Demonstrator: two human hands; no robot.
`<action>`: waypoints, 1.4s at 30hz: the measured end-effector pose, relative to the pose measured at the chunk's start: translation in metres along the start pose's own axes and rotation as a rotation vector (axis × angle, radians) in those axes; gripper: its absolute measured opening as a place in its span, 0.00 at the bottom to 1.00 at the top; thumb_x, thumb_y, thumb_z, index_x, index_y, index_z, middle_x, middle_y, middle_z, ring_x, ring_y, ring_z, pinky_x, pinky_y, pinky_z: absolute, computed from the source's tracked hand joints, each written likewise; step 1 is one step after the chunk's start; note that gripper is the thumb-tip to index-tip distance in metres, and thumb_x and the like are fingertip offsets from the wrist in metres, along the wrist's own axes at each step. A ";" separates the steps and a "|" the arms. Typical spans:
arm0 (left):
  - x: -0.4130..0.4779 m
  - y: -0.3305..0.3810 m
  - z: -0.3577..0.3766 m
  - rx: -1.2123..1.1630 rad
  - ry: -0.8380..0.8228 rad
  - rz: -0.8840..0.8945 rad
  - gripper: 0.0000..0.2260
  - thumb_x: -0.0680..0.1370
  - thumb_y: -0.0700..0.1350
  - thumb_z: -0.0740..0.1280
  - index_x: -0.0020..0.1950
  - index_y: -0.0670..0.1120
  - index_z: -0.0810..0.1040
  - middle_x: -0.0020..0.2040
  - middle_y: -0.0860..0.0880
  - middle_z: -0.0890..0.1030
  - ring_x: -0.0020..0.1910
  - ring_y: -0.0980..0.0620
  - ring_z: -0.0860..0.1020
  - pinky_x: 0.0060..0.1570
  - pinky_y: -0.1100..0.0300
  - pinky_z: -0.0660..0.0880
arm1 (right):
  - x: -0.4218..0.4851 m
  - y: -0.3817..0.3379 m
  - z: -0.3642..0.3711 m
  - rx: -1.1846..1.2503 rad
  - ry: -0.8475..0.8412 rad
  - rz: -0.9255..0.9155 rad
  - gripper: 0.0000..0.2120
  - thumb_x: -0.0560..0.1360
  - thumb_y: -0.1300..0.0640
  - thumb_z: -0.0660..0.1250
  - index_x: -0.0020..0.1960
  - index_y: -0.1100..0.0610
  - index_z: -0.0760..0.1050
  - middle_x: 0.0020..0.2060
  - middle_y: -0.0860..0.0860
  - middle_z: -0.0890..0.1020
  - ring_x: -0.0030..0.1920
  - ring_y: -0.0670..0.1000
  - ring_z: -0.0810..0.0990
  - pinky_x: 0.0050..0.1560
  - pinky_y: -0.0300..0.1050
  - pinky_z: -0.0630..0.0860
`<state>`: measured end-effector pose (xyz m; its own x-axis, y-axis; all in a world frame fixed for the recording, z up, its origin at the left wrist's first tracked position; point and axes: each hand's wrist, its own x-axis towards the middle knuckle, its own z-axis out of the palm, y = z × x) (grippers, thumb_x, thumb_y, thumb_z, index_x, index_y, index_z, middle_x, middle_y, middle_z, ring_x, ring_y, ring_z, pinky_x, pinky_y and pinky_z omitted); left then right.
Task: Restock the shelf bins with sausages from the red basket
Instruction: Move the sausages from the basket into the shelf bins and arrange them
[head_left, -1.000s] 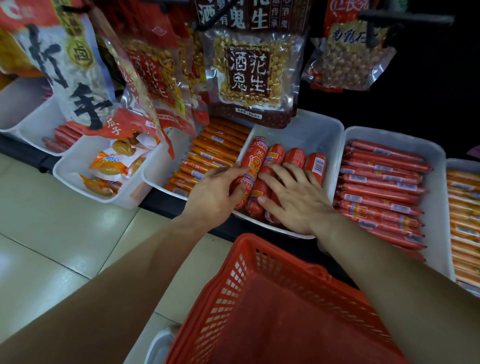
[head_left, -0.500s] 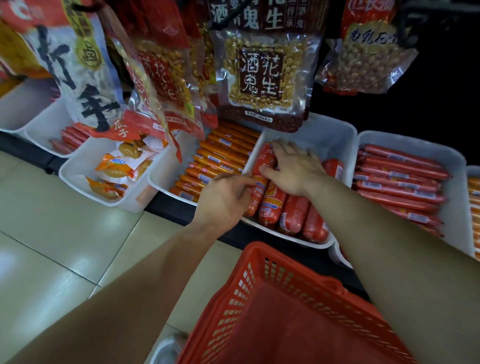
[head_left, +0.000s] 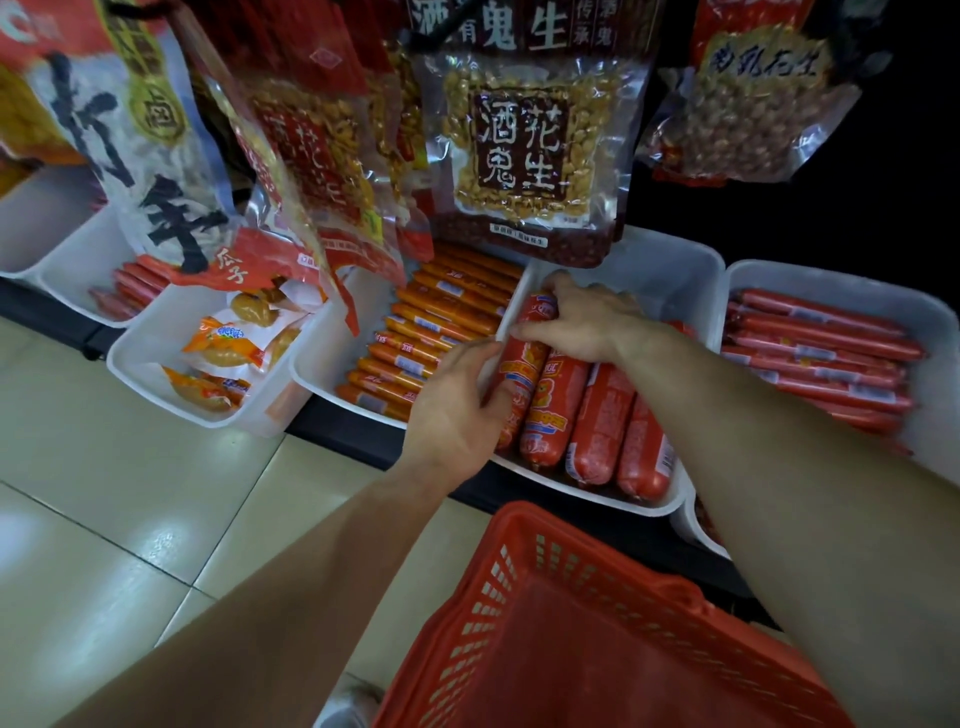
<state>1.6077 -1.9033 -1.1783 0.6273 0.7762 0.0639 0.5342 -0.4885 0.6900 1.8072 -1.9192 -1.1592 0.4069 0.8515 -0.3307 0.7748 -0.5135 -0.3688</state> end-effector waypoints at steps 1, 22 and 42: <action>0.000 0.000 0.000 0.006 -0.013 0.006 0.21 0.80 0.49 0.67 0.72 0.48 0.72 0.69 0.53 0.73 0.66 0.55 0.72 0.65 0.53 0.73 | -0.004 0.003 -0.002 -0.019 0.000 -0.014 0.40 0.70 0.25 0.60 0.75 0.44 0.59 0.71 0.56 0.71 0.71 0.61 0.67 0.70 0.58 0.61; 0.000 0.013 0.018 0.515 -0.377 0.114 0.38 0.76 0.69 0.57 0.80 0.60 0.44 0.80 0.56 0.35 0.77 0.52 0.32 0.76 0.53 0.41 | -0.042 0.065 0.004 -0.310 0.110 0.026 0.37 0.75 0.27 0.43 0.73 0.49 0.64 0.68 0.53 0.76 0.69 0.56 0.71 0.69 0.57 0.58; -0.015 0.175 0.046 0.432 -0.565 0.253 0.29 0.78 0.56 0.65 0.78 0.54 0.60 0.76 0.49 0.67 0.72 0.47 0.68 0.67 0.52 0.68 | -0.234 0.204 -0.010 -0.297 0.149 0.195 0.32 0.81 0.40 0.52 0.80 0.51 0.52 0.78 0.51 0.58 0.77 0.55 0.57 0.76 0.54 0.51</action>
<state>1.7180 -2.0186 -1.0922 0.8935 0.3539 -0.2766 0.4368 -0.8278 0.3519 1.8750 -2.2224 -1.1479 0.6091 0.7585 -0.2318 0.7737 -0.6325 -0.0366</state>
